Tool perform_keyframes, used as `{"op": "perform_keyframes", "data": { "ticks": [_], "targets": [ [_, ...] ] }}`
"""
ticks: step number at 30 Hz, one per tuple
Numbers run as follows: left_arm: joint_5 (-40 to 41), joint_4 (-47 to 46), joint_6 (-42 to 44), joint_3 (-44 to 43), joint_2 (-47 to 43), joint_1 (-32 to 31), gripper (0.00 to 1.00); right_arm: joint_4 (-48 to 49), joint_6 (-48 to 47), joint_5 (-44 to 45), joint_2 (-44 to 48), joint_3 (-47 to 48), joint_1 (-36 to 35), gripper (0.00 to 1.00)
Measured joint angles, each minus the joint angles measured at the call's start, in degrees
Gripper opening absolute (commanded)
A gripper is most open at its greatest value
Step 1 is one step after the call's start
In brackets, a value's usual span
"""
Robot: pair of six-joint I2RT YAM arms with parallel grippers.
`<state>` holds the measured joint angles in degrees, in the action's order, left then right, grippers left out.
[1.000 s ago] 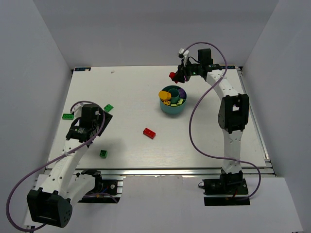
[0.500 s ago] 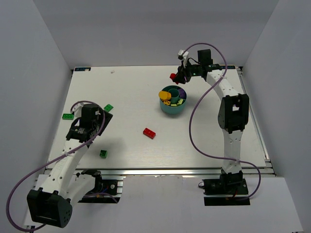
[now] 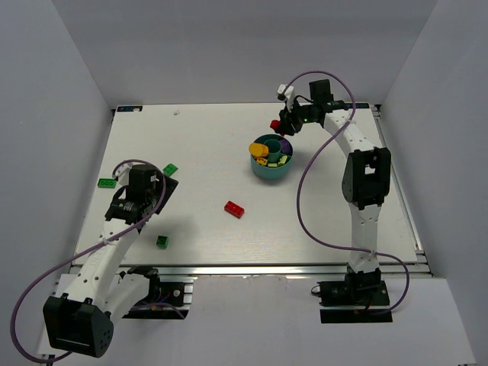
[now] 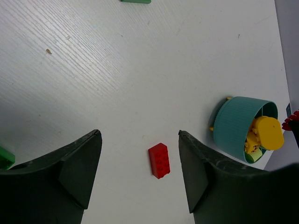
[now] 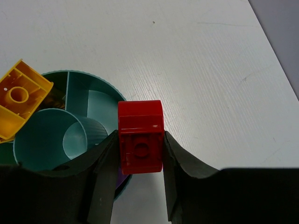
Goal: Sort the legos into containers by color
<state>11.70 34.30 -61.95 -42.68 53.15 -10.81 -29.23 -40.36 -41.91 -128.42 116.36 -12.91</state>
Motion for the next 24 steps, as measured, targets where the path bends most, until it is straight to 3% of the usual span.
{"op": "perform_keyframes", "data": {
  "ticks": [17,24],
  "targets": [
    [-0.4,-0.3,0.2,0.1,0.1,0.0,0.76,-0.7,-0.7,0.8,0.0,0.0,0.0,0.00],
    [-0.4,-0.4,0.2,0.6,-0.4,0.0,0.77,2.5,3.8,-2.4,0.0,0.0,0.4,0.00]
  ]
}}
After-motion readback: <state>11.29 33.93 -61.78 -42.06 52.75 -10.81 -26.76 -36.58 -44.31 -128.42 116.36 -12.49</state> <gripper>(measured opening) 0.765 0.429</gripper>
